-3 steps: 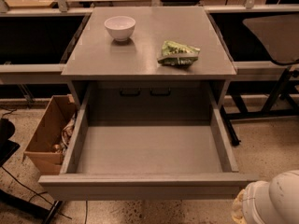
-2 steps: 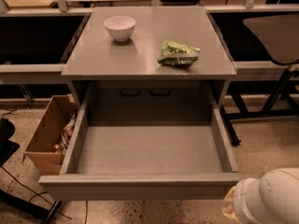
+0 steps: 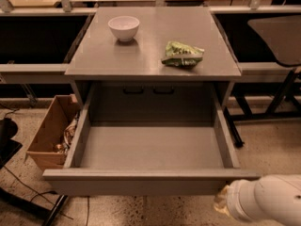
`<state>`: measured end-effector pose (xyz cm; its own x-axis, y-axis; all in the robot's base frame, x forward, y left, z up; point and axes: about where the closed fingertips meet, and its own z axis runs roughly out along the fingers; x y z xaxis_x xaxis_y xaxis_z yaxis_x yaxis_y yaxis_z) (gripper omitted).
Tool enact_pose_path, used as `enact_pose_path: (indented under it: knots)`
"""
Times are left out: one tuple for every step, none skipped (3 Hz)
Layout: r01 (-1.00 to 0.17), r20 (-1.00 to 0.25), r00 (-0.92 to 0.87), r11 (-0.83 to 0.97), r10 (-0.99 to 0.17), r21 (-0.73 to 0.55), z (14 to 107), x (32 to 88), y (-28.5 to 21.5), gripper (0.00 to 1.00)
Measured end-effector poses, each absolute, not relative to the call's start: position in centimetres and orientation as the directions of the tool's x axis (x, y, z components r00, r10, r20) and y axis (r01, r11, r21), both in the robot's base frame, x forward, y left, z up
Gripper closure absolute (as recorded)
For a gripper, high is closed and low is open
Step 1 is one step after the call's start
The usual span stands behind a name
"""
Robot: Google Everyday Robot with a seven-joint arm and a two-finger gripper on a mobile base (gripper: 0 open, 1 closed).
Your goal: Close top drawer
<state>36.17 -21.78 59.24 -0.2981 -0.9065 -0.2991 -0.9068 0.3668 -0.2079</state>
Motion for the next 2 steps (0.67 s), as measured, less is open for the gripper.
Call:
enact_pose_path:
  knots:
    - [-0.889,-0.359,-0.278,0.380,-0.891,-0.256,58.48,39.50,-21.61,1.00]
    - [-0.889,-0.359,-0.278,0.380,-0.891,-0.256,58.48,39.35,-21.61,1.00]
